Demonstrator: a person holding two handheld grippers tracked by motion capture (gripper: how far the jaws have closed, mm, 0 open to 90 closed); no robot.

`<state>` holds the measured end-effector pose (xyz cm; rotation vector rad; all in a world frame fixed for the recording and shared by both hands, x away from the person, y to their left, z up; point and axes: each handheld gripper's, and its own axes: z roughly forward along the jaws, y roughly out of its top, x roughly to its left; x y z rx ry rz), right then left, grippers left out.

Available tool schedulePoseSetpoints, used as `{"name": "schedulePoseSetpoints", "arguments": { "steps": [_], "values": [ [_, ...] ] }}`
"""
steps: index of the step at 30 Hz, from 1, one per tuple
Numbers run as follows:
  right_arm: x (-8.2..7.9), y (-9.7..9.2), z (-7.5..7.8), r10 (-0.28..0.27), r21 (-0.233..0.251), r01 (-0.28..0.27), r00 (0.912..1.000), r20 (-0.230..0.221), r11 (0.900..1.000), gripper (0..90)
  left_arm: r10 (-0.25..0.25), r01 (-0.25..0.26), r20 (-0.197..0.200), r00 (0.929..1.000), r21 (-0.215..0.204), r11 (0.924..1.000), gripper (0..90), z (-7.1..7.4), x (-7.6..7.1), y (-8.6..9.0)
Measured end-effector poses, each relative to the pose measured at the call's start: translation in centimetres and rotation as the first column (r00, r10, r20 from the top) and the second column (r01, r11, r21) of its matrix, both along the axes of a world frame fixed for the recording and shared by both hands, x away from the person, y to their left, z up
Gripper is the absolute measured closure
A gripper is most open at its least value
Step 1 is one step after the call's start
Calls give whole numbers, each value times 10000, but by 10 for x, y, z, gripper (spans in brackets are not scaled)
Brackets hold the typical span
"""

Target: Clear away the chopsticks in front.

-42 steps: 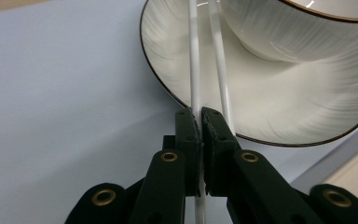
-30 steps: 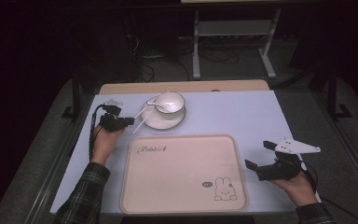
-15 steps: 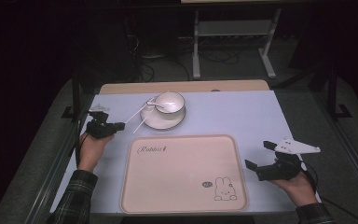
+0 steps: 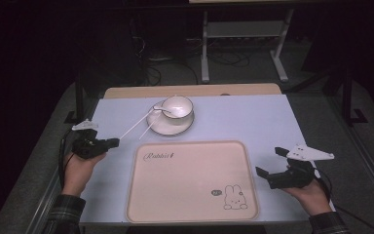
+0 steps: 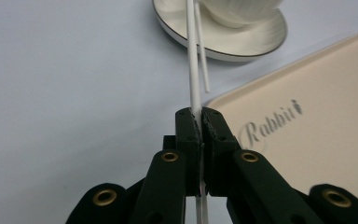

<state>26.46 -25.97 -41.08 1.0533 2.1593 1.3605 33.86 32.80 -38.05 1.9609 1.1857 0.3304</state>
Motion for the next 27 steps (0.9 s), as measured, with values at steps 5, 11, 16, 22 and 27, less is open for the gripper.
{"name": "schedulePoseSetpoints", "arguments": {
  "steps": [5,11,16,22,27],
  "values": [
    [0,1,0,39,-22,-39,10000,31,10000,0,-279,280,37,9996,-157,9995,861,3,-17,-4],
    [1,1,0,56,-23,-55,10000,30,10000,0,-847,847,5,9964,-257,9961,861,2,-32,-20],
    [1,1,0,57,-34,-56,10000,25,10000,0,-1379,1376,-144,9903,-246,9902,861,-3,-41,-38],
    [1,1,0,41,-41,-41,10000,5,10000,0,-1981,1975,-410,9793,-176,9801,861,-9,-48,-58],
    [1,1,0,55,-36,-55,10000,24,10000,0,-2232,2232,-547,9732,-62,9748,860,-13,-51,-69]
  ]
}}
